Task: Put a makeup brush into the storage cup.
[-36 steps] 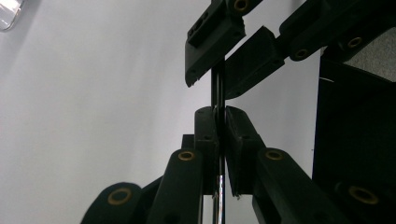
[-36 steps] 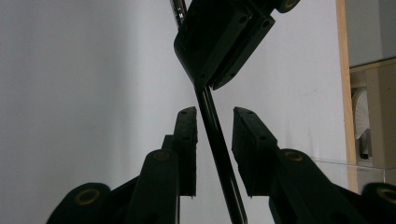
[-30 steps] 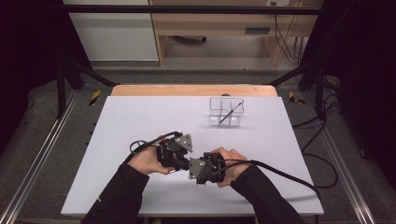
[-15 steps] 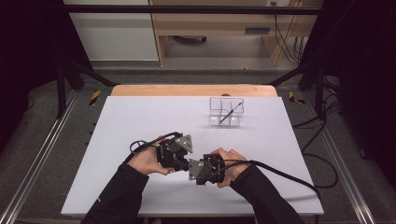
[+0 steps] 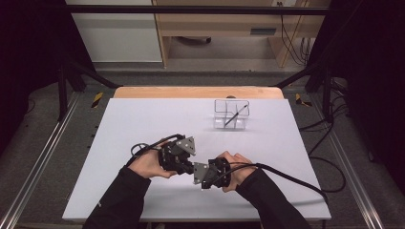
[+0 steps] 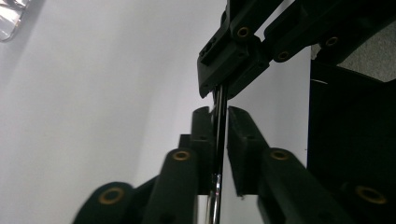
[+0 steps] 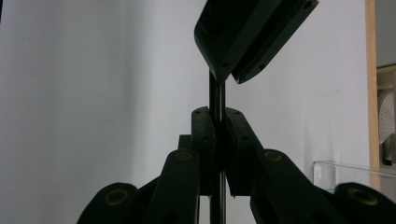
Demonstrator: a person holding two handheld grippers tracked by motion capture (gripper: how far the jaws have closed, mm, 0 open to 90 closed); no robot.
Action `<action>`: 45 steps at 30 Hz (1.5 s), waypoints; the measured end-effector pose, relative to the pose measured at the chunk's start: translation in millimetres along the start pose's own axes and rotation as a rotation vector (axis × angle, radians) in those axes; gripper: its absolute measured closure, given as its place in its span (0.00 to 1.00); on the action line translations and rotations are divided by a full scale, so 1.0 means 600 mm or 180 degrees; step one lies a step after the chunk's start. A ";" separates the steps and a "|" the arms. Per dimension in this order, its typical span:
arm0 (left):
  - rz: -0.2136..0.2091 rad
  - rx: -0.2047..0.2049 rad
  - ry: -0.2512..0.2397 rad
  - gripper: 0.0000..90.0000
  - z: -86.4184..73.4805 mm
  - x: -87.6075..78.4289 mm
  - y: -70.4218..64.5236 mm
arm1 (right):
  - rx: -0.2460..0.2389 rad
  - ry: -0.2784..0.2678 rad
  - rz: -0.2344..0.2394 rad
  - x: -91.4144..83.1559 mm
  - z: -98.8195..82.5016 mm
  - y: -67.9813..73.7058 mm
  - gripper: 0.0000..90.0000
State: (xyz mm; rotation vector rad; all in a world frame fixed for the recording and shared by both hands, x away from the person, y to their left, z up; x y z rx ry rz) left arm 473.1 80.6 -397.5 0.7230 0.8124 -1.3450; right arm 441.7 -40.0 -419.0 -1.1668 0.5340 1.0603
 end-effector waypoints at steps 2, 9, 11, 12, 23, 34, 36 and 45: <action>0.0049 -0.0010 -0.0051 0.80 -0.001 -0.004 0.002 | 0.0074 0.0032 0.0014 0.000 -0.003 -0.001 0.94; 0.0322 -0.0076 -0.0239 0.58 -0.013 -0.019 0.011 | 0.0186 0.0001 0.0010 -0.001 -0.005 -0.008 0.94; 0.0381 -0.0104 -0.0319 0.54 -0.017 -0.024 0.013 | 0.0241 0.0012 0.0013 -0.001 -0.007 -0.009 0.94; 0.0400 -0.0101 -0.0334 0.50 -0.019 -0.026 0.013 | 0.0236 0.0010 0.0008 -0.001 -0.008 -0.011 0.94; 0.0627 -0.0259 -0.0483 0.32 -0.047 -0.037 0.019 | 0.0428 -0.0034 0.0033 0.002 -0.026 -0.013 0.94; 0.0860 -0.0554 -0.0788 0.23 -0.082 -0.049 0.022 | 0.0815 -0.0129 0.0051 0.001 -0.055 -0.016 0.94; 0.0893 -0.0593 -0.0826 0.21 -0.087 -0.049 0.020 | 0.0898 -0.0170 0.0037 0.002 -0.060 -0.016 0.94; 0.1064 -0.0834 -0.1080 0.18 -0.105 -0.041 0.016 | 0.1247 -0.0329 -0.0002 0.004 -0.081 -0.015 0.94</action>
Point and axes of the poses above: each handheld gripper's, and its own axes: x roughly forward along the jaws, z roughly out of its top, y roughly to its left, the point moved 4 cm from there along x, roughly forward along the jaws, and after that the axes turned 3 degrees about x, right-handed, at the moved point
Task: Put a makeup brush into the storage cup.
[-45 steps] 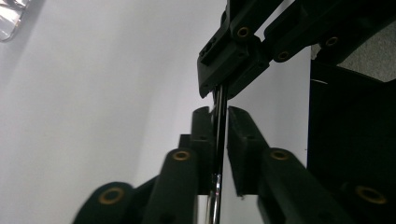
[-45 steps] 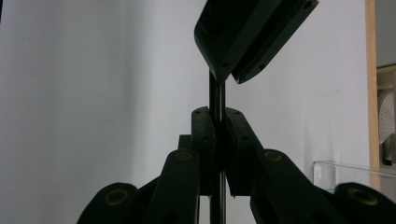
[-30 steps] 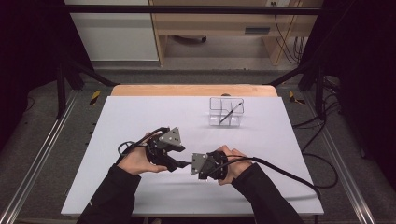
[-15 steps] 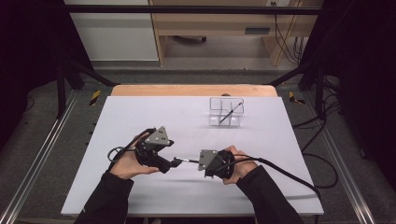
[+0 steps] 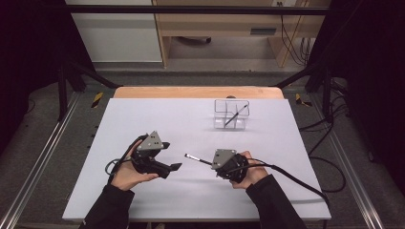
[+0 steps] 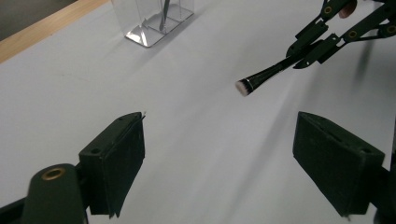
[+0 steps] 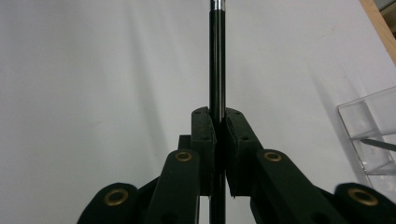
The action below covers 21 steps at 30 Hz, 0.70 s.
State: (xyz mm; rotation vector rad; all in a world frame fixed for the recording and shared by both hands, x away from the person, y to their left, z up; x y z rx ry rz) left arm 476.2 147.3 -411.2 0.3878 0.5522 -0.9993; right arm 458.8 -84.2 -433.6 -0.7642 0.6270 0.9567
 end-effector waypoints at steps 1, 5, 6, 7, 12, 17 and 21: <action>0.0020 0.0003 0.0008 0.18 -0.002 0.001 -0.001 | 0.0044 -0.0009 0.0005 0.000 -0.002 0.000 0.94; 0.0098 -0.0056 -0.0060 0.18 -0.008 0.006 -0.004 | 0.0188 -0.0049 -0.0001 0.002 -0.009 0.000 0.94; 0.0123 -0.0068 -0.0083 0.18 -0.009 0.007 -0.004 | 0.0206 -0.0067 -0.0003 0.002 -0.010 -0.001 0.94; 0.0138 -0.0088 -0.0113 0.18 -0.010 0.008 -0.005 | 0.0235 -0.0082 0.0001 0.002 -0.011 -0.001 0.94; 0.0199 -0.0202 -0.0265 0.18 -0.015 0.011 -0.008 | 0.0376 -0.0163 0.0021 0.003 -0.017 -0.002 0.94; 0.0287 -0.0256 -0.0327 0.18 -0.017 0.014 -0.011 | 0.0556 -0.0302 0.0056 0.003 -0.021 -0.002 0.94; 0.0344 -0.0306 -0.0386 0.17 -0.017 0.015 -0.015 | 0.0712 -0.0407 0.0060 0.004 -0.026 -0.003 0.94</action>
Point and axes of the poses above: each handheld gripper's, and its own axes: x roughly forward along the jaws, z roughly out of its top, y roughly to its left, the point moved 4 cm from there along x, roughly forward along the jaws, and after that the axes turned 3 degrees about x, right-handed, at the moved point
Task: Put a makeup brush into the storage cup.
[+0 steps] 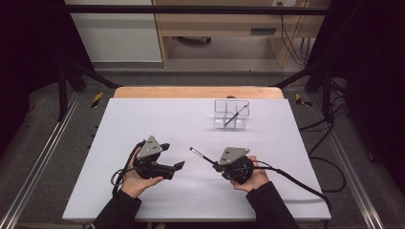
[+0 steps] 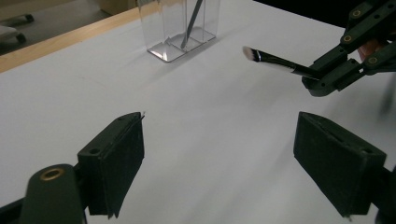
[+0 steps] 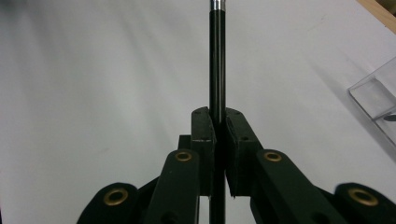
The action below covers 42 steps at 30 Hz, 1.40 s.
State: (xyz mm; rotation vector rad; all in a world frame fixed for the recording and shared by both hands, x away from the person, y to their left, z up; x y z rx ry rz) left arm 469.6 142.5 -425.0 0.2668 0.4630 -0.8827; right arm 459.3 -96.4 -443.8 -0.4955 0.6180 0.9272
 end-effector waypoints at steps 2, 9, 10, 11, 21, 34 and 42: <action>-0.0001 -0.0054 -0.0023 0.17 -0.001 0.001 -0.002 | 0.0102 -0.0068 0.0019 -0.001 -0.002 -0.001 0.94; 0.0023 -0.0202 -0.0112 0.16 -0.003 0.009 -0.008 | 0.0283 -0.0216 0.0045 -0.003 -0.004 -0.001 0.94; 0.0023 -0.0215 -0.0123 0.16 -0.002 0.010 -0.010 | 0.0300 -0.0233 0.0041 -0.003 -0.004 0.000 0.94; 0.0030 -0.0227 -0.0135 0.16 -0.002 0.011 -0.011 | 0.0307 -0.0239 0.0043 -0.003 -0.003 0.001 0.93; -0.0016 -0.0461 -0.0327 0.16 -0.004 0.015 -0.016 | 0.0475 -0.0386 -0.0010 0.001 -0.003 0.001 0.93; -0.0068 -0.0650 -0.0494 0.17 0.001 0.019 -0.022 | 0.0641 -0.0448 -0.0018 0.006 -0.005 -0.002 0.93; -0.0120 -0.0775 -0.0606 0.17 0.007 0.019 -0.022 | 0.0694 -0.0527 -0.0005 0.004 -0.002 -0.001 0.93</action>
Point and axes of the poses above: each handheld gripper's, and its own axes: x roughly forward along the jaws, z roughly out of its top, y roughly to its left, the point moved 4 cm from there along x, roughly forward along the jaws, and after that the axes turned 3 degrees about x, right-handed, at the moved point
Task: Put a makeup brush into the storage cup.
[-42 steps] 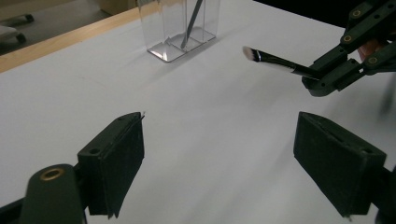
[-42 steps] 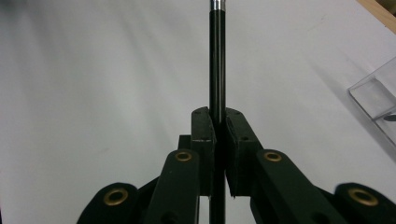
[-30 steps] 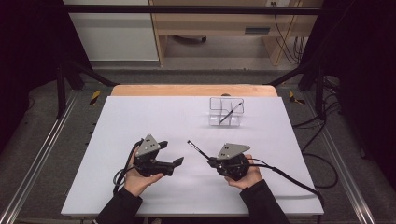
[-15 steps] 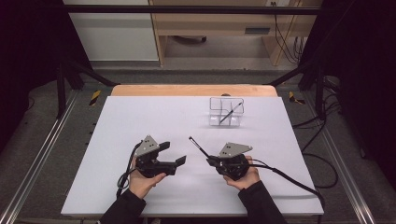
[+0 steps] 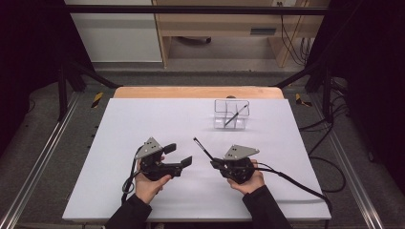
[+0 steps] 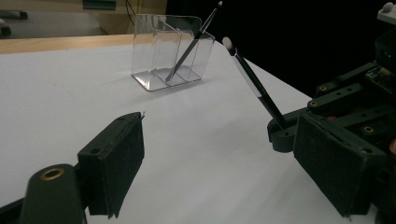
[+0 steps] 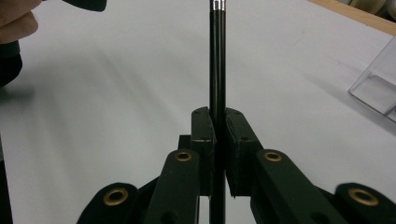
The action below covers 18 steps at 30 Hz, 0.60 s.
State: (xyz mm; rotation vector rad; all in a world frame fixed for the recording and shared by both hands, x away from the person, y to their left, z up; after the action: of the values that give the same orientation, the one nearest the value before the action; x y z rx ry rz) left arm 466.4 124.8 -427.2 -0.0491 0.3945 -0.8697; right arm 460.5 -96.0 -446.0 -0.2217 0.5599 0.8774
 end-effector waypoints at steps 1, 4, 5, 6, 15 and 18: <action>-0.0009 -0.0006 -0.0007 0.17 0.000 0.001 -0.001 | 0.0009 -0.0007 -0.0001 0.000 0.000 0.000 0.93; -0.0044 -0.0034 -0.0029 0.18 0.003 0.003 -0.002 | 0.0019 -0.0026 0.0003 0.001 0.001 0.000 0.93; -0.0054 -0.0046 -0.0041 0.18 0.004 0.003 -0.002 | 0.0022 -0.0029 0.0012 0.001 0.002 0.000 0.93; -0.0067 -0.0065 -0.0059 0.18 0.005 0.004 -0.003 | 0.0023 -0.0038 0.0011 0.002 0.002 0.000 0.94; -0.0146 -0.0197 -0.0190 0.19 0.016 0.008 -0.003 | 0.0071 -0.0077 0.0034 0.006 0.004 0.001 0.93; -0.0152 -0.0219 -0.0224 0.20 0.019 0.011 -0.003 | 0.0081 -0.0090 0.0048 0.007 0.005 0.001 0.94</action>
State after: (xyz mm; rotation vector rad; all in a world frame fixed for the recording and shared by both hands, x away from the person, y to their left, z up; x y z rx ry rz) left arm 473.0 117.6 -418.5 -0.1529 0.3584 -0.8990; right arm 463.2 -91.3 -445.9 -0.1821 0.5468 0.8862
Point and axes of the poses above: each handheld gripper's, and its own axes: x roughly forward along the jaws, z roughly out of its top, y roughly to its left, the point moved 4 cm from there along x, roughly forward along the jaws, and after that the axes turned 3 degrees about x, right-handed, at the moved point
